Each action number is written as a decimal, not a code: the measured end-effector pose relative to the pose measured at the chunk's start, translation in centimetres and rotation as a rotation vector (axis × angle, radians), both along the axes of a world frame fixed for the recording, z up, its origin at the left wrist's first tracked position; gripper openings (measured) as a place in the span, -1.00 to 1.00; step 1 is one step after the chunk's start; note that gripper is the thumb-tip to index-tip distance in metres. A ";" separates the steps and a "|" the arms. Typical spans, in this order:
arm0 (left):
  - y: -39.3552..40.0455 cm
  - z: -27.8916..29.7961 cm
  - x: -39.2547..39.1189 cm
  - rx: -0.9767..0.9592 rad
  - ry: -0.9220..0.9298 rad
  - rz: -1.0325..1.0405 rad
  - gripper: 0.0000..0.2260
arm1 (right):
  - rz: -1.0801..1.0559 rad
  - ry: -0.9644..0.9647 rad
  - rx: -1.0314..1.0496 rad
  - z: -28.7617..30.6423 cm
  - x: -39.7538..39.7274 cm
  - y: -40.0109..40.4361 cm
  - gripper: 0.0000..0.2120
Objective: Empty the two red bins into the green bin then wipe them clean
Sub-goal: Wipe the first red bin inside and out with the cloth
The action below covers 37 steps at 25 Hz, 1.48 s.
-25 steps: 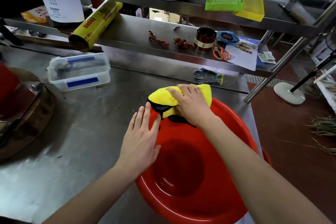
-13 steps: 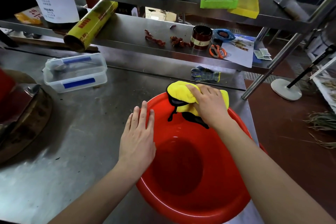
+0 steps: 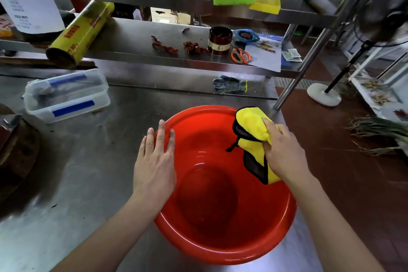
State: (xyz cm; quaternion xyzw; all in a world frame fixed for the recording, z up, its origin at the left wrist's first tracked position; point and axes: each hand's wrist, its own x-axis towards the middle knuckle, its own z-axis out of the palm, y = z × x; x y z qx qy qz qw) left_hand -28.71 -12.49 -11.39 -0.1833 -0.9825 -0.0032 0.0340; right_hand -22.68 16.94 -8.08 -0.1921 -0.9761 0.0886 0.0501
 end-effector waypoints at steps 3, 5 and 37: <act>-0.1 -0.1 -0.1 0.015 0.010 -0.001 -0.14 | -0.082 0.011 -0.133 0.2 2.8 -0.6 -0.41; -0.1 -0.2 -0.2 0.028 0.015 -0.007 -0.14 | -0.149 0.060 -0.239 0.5 4.9 -1.3 -0.40; -1.0 2.3 0.7 0.579 0.024 0.112 -0.33 | 0.526 -0.868 -0.461 4.7 7.5 -11.8 -0.76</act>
